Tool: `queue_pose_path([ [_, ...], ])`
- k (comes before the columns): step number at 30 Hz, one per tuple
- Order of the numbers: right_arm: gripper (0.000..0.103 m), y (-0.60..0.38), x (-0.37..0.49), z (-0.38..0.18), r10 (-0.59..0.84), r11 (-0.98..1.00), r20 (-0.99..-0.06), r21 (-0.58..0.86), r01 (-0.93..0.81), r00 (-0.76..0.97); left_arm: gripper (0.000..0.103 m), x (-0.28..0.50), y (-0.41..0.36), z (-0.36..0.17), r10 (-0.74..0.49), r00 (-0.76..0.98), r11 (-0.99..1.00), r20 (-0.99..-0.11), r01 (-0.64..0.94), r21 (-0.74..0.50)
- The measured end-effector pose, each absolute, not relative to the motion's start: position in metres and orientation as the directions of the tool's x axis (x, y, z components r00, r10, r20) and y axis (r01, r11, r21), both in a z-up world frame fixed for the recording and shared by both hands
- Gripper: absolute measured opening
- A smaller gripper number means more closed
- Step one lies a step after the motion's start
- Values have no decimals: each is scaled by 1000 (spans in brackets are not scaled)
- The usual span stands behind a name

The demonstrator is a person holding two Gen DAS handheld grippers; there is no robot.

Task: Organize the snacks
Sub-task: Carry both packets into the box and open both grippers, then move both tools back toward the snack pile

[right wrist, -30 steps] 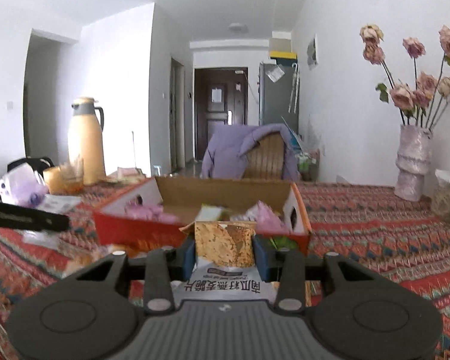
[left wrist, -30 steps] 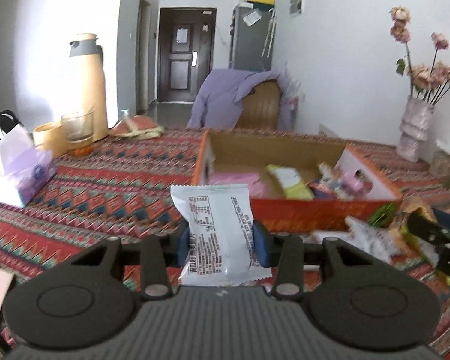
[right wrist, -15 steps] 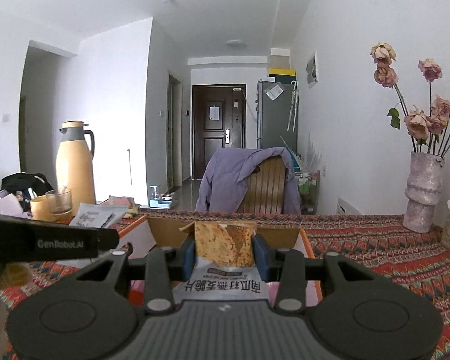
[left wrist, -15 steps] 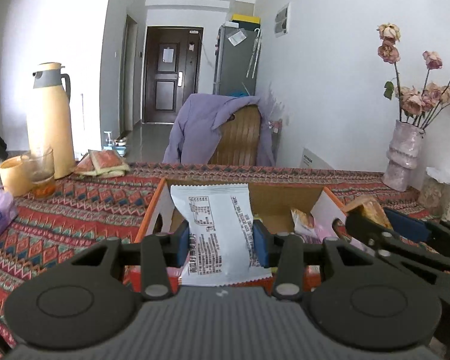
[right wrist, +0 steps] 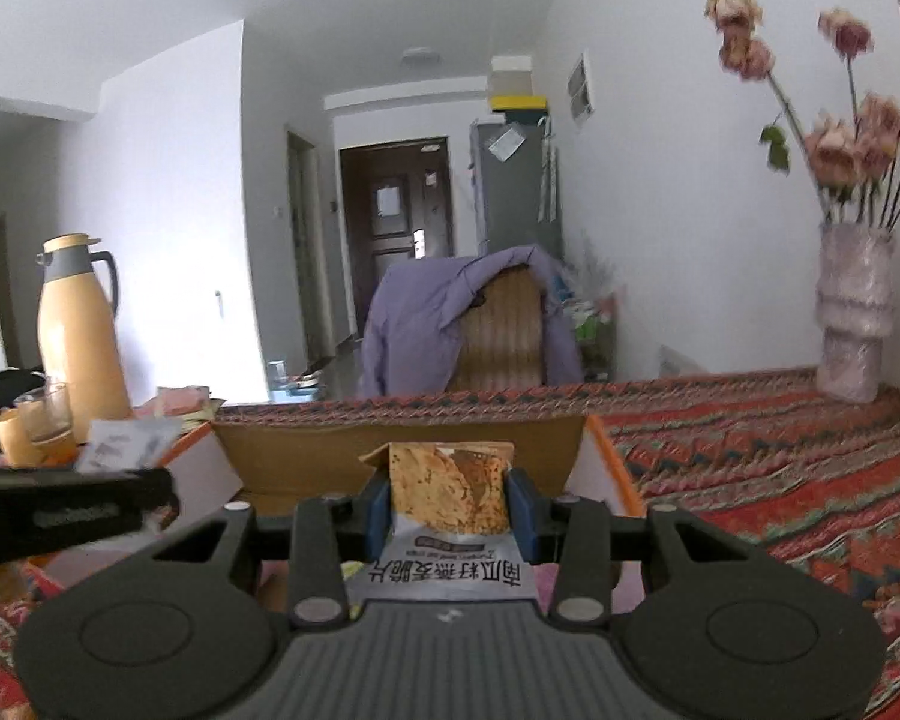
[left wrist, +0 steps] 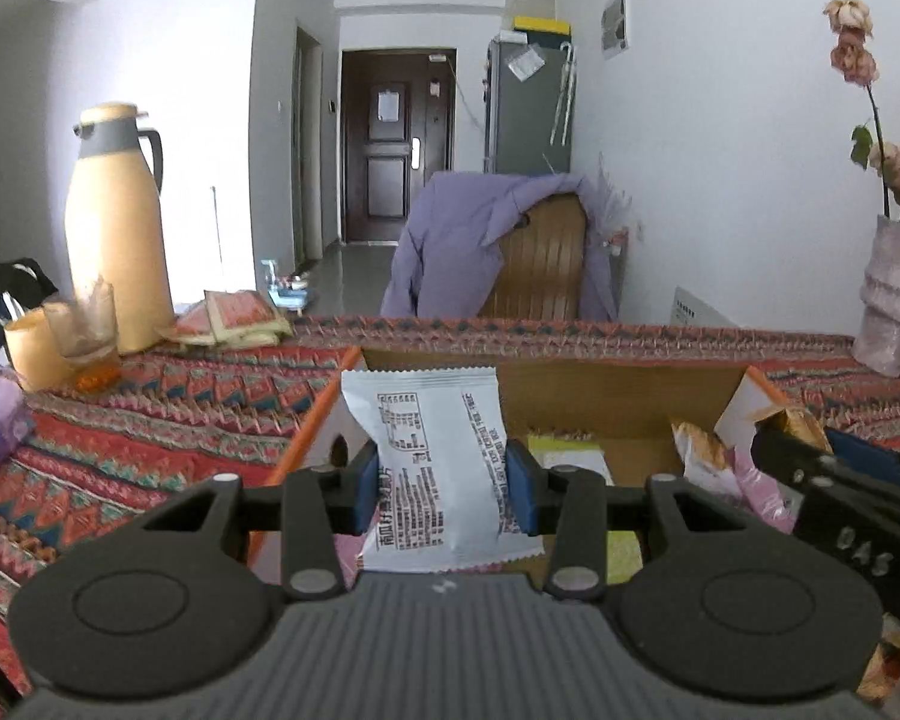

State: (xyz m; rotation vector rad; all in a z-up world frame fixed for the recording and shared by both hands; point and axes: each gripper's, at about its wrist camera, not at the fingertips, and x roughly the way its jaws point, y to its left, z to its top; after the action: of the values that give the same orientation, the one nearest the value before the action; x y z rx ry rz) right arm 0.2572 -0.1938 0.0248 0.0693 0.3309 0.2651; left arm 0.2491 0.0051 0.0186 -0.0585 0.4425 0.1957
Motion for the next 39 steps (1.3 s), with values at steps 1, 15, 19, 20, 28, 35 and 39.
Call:
queue_pose_path([
  [1, 39, -194, 258, 23, 276, 961, -313, 116, -252, 909, 43, 251, 5, 15, 174, 882, 980, -438, -197, -6],
  [15, 93, -192, 252, 17, 248, 969, -306, 96, -229, 919, 103, 236, 5, 9, 212, 910, 974, -357, -225, 4],
  [19, 103, -194, 250, 17, 261, 965, -304, 108, -239, 916, 103, 236, 6, 8, 218, 903, 972, -371, -234, 4],
  [20, 103, -193, 250, 17, 263, 965, -307, 107, -241, 915, 103, 237, 7, 8, 219, 900, 972, -376, -236, 2],
  [28, 103, -193, 244, 21, 252, 968, -293, 95, -234, 922, 103, 235, 11, 7, 213, 899, 972, -381, -235, -10],
  [35, 103, -194, 239, 28, 251, 968, -283, 90, -235, 926, 103, 230, 13, 18, 179, 903, 973, -390, -220, -63],
  [39, 103, -200, 229, 50, 233, 972, -276, 106, -212, 932, 103, 222, 13, 35, 158, 899, 972, -408, -214, -95],
])
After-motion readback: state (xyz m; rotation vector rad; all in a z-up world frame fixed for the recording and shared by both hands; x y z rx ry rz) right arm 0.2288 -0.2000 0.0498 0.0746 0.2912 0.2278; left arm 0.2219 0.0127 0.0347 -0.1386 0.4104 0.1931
